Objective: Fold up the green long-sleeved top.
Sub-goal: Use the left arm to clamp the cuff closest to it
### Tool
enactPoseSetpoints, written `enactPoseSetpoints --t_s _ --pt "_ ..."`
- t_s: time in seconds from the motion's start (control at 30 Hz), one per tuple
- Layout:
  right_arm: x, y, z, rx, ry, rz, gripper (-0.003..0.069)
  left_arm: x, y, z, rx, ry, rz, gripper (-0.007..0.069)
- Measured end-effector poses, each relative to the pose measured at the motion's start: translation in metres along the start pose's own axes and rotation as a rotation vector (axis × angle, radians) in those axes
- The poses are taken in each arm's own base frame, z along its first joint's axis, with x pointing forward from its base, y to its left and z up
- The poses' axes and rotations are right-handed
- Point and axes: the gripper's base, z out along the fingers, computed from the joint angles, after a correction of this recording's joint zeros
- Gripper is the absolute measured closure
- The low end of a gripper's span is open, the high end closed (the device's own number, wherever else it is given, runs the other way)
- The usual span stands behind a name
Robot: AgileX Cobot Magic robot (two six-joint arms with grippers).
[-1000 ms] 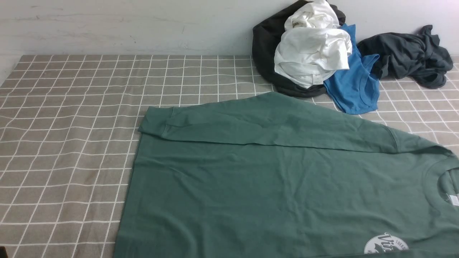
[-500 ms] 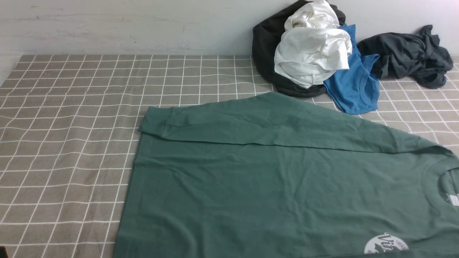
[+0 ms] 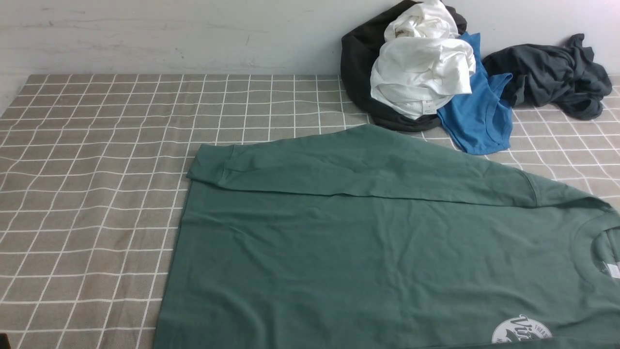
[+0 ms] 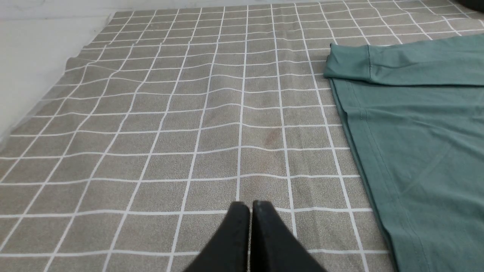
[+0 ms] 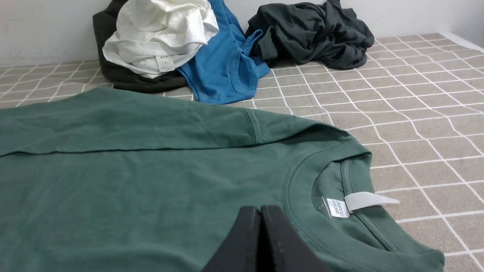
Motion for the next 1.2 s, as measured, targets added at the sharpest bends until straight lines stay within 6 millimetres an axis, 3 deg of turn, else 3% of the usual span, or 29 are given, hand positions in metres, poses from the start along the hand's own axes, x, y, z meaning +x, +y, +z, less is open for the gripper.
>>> enactPoseSetpoints --t_s 0.57,0.7,0.77,0.87,0.93,0.97,1.0,1.07,1.2 --pt "0.0 0.0 0.0 0.0 0.0 0.035 0.0673 0.0 0.0 0.0 -0.001 -0.002 -0.008 0.0631" --pt "0.0 0.0 0.0 0.0 0.0 0.043 0.0673 -0.002 -0.004 0.0 0.049 -0.014 -0.235 0.0631" --pt "0.0 0.001 0.0 -0.006 0.001 0.082 0.0673 -0.006 -0.009 -0.001 0.115 -0.034 -0.552 0.0631" --pt "0.0 0.004 0.0 -0.039 0.007 0.284 0.0673 -0.012 -0.014 -0.002 0.199 -0.05 -0.937 0.0631" --pt "0.0 0.007 0.0 -0.079 0.018 0.53 0.0673 -0.014 -0.016 -0.002 0.24 -0.042 -1.1 0.0631" --pt "-0.001 0.009 0.0 -0.093 0.023 0.613 0.0673 -0.014 -0.016 -0.002 0.247 -0.041 -1.123 0.0631" --pt "-0.001 0.012 -0.001 -0.128 0.041 0.821 0.0673 -0.015 -0.017 -0.003 0.257 -0.039 -1.152 0.0631" --pt "-0.002 0.015 -0.001 -0.162 0.056 0.999 0.0673 -0.015 -0.017 -0.003 0.263 -0.034 -1.159 0.0631" --pt "-0.004 0.017 -0.002 -0.187 0.061 1.101 0.0673 -0.013 -0.019 -0.003 0.272 -0.007 -1.131 0.0631"
